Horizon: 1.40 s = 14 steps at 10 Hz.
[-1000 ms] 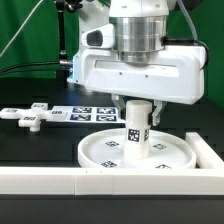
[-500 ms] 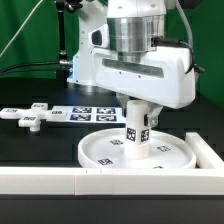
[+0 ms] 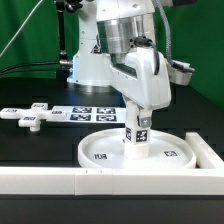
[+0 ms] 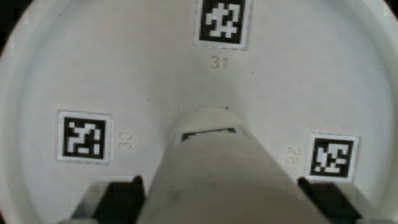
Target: Assemble round table
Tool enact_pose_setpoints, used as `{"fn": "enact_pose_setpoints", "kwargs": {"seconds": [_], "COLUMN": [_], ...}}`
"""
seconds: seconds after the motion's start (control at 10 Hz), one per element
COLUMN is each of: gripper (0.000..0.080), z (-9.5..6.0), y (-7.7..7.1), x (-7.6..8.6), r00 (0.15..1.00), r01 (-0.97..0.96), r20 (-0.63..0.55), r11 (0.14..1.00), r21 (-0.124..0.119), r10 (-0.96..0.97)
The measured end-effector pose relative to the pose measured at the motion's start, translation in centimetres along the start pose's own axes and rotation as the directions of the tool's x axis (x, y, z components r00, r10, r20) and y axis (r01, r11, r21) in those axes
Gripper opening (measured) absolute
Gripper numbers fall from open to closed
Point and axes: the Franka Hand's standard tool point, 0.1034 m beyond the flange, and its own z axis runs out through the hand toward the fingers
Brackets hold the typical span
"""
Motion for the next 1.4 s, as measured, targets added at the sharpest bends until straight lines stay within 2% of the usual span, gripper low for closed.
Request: {"fn": "enact_pose_setpoints", "kwargs": {"seconds": [0.1,0.2,0.3,0.4,0.5,0.7,0.9,1.2,1.4], "gripper": [0.0409,0.0483,0.0599,0.0599,0.0640,0.0648,0.0649,0.0649,0.0649], "z": [0.0,0.1,0.1,0.1,0.0,-0.4,-0.6,-0.5,-0.5], "y": [0.0,0.0,0.0,0.0,-0.2,-0.3,0.4,0.4,0.4], "x": [0.0,-0.1,-0.1,-0.1,-0.2,-0.7,-1.2,-1.1,-1.1], "r00": [0.998,0.998,0.999,1.000,0.996,0.943,0.843,0.729,0.729], "r01": [-0.063,-0.059,-0.046,0.005,0.092,0.334,0.538,0.684,0.685], "r20": [0.001,0.001,0.001,-0.002,-0.008,-0.011,-0.006,-0.002,-0.002], "r11": [0.998,0.998,0.999,1.000,0.996,0.943,0.843,0.729,0.729], "r21": [0.001,0.000,0.000,-0.004,-0.012,-0.011,-0.014,-0.016,-0.016], "r10": [0.063,0.059,0.046,-0.005,-0.092,-0.334,-0.538,-0.684,-0.685]}}
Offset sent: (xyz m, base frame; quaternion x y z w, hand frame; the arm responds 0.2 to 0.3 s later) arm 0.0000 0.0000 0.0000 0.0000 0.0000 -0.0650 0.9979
